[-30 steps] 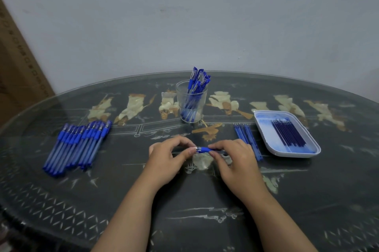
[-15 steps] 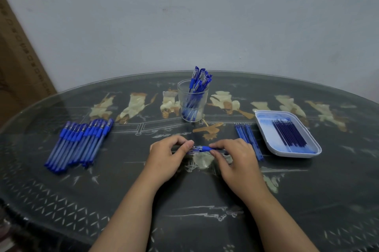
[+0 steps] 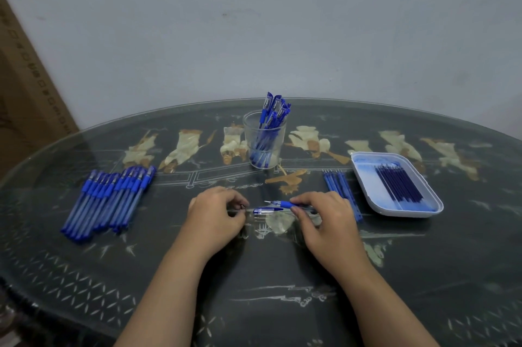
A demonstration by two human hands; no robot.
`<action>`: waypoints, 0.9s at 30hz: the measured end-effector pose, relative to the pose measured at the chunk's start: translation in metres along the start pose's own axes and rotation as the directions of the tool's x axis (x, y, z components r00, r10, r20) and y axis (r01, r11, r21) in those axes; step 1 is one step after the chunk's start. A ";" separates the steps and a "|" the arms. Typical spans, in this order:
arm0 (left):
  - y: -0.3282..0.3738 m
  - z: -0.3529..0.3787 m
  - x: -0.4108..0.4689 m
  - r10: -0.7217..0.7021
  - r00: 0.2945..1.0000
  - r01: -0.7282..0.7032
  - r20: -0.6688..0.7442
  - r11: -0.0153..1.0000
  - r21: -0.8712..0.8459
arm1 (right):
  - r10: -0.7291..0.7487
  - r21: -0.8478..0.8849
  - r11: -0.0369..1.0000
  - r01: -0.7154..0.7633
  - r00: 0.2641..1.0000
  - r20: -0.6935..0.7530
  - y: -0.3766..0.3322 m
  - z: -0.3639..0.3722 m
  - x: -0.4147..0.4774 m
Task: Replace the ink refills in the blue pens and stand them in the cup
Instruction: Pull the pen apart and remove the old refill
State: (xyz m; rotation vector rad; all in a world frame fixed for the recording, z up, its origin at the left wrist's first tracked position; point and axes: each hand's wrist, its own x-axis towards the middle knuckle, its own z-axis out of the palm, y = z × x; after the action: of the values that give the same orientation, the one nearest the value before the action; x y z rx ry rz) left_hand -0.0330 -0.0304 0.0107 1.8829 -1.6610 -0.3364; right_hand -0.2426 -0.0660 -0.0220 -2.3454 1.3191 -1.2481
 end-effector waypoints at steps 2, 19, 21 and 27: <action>0.001 0.002 0.000 0.000 1.000 0.000 0.008 1.000 -0.003 | 0.000 -0.003 1.000 0.000 1.000 0.003 -0.001 0.000 0.000; -0.011 0.011 -0.001 -0.004 0.997 -0.016 -0.079 0.967 -0.253 | 0.006 0.020 1.000 -0.004 0.993 -0.117 -0.009 -0.009 0.000; -0.010 0.011 -0.003 -0.016 0.992 -0.020 -0.124 0.959 -0.283 | 0.007 0.041 0.999 -0.001 0.989 -0.148 -0.011 -0.012 0.003; 0.025 0.000 -0.015 0.032 0.990 -0.101 -0.134 0.832 -0.546 | 0.326 0.463 0.848 -0.259 0.943 -0.069 -0.039 -0.030 0.016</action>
State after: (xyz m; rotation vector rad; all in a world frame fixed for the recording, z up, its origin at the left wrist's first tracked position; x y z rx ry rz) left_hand -0.0555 -0.0170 0.0224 1.3765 -1.3539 -0.5921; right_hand -0.2368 -0.0487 0.0264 -1.6930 1.2091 -1.4554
